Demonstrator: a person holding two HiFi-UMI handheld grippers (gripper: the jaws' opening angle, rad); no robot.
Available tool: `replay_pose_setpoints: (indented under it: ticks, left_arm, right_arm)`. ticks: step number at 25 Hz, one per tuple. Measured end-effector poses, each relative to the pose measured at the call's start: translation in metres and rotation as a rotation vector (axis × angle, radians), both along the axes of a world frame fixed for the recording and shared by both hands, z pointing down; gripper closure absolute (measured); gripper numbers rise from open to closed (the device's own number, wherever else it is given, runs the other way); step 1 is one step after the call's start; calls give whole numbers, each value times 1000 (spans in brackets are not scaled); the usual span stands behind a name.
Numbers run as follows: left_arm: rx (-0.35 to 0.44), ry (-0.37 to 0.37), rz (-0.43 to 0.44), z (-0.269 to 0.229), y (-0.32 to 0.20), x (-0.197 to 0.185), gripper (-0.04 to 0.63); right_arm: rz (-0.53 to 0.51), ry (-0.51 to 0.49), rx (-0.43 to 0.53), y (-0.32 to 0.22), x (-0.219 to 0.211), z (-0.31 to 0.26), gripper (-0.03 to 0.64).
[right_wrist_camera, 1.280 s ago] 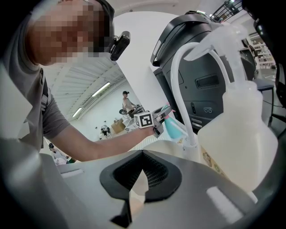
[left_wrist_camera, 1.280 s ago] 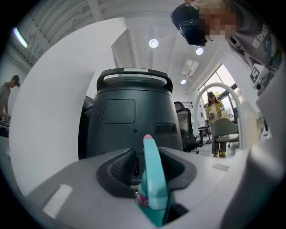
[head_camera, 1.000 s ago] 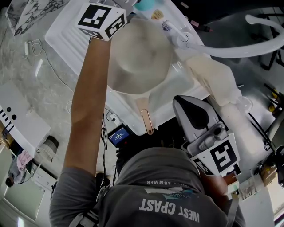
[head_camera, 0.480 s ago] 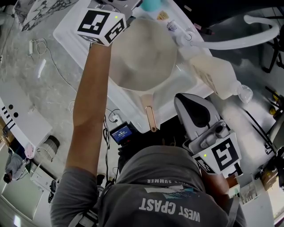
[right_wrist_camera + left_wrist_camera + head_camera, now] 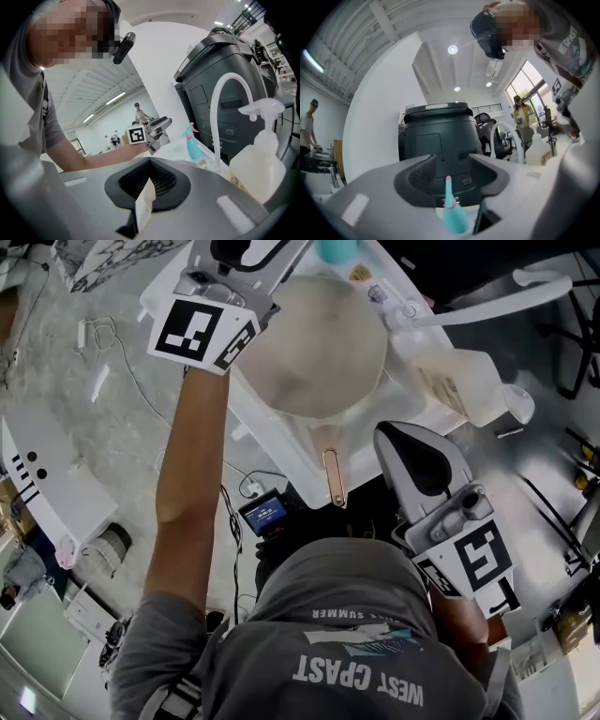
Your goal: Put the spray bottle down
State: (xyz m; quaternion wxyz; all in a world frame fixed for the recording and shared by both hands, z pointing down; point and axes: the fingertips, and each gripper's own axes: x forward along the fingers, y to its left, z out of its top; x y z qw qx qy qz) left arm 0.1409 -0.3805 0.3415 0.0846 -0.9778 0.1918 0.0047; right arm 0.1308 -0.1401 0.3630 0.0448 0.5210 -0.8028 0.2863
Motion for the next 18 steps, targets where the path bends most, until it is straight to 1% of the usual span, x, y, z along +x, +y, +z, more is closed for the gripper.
replay_pose_setpoints:
  ticks: [4,7,11,16,18]
  left_arm:
    - [32,2,9,-30,25,-23,417]
    - [68,-12,23,-50,45,-41,437]
    - [76,-18,26,-75,70,-69,457]
    - [115,-29,7,-106,102,-101,482]
    - [131,-24,-7,-120,114,-115,510]
  right_arm:
    - [0,8,34,5,-10,-19,615]
    - [-1,15,63,8,-18,-31,615]
    - [2,26,97,15,-29,-50,615]
    - [5,48,146,25,-44,-76,615]
    - [5,62,170,28,-48,-86,615]
